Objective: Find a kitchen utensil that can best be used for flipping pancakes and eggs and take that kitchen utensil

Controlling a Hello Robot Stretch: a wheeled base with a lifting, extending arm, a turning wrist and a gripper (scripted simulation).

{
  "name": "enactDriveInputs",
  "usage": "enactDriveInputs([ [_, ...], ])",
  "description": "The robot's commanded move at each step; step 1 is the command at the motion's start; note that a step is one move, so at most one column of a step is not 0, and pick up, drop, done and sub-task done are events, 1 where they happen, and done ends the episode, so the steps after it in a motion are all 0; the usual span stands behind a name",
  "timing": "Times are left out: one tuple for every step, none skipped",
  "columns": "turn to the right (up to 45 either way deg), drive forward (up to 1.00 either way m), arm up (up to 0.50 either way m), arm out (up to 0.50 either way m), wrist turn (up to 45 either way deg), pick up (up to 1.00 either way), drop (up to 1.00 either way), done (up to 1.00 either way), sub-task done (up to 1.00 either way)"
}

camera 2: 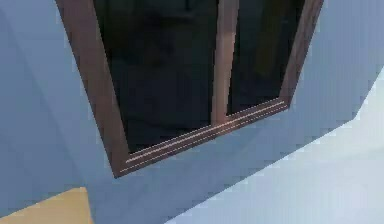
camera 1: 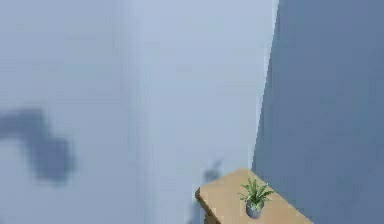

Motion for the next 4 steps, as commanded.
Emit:
enactDriveInputs([
  [45.0,0.0,0.0,0.0,0.0,0.0,0.0,0.0,0.0],
  [45.0,0.0,0.0,0.0,0.0,0.0,0.0,0.0,0.0],
  [45.0,0.0,0.0,0.0,0.0,0.0,0.0,0.0,0.0],
  [15.0,0.0,0.0,0.0,0.0,0.0,0.0,0.0,0.0],
])
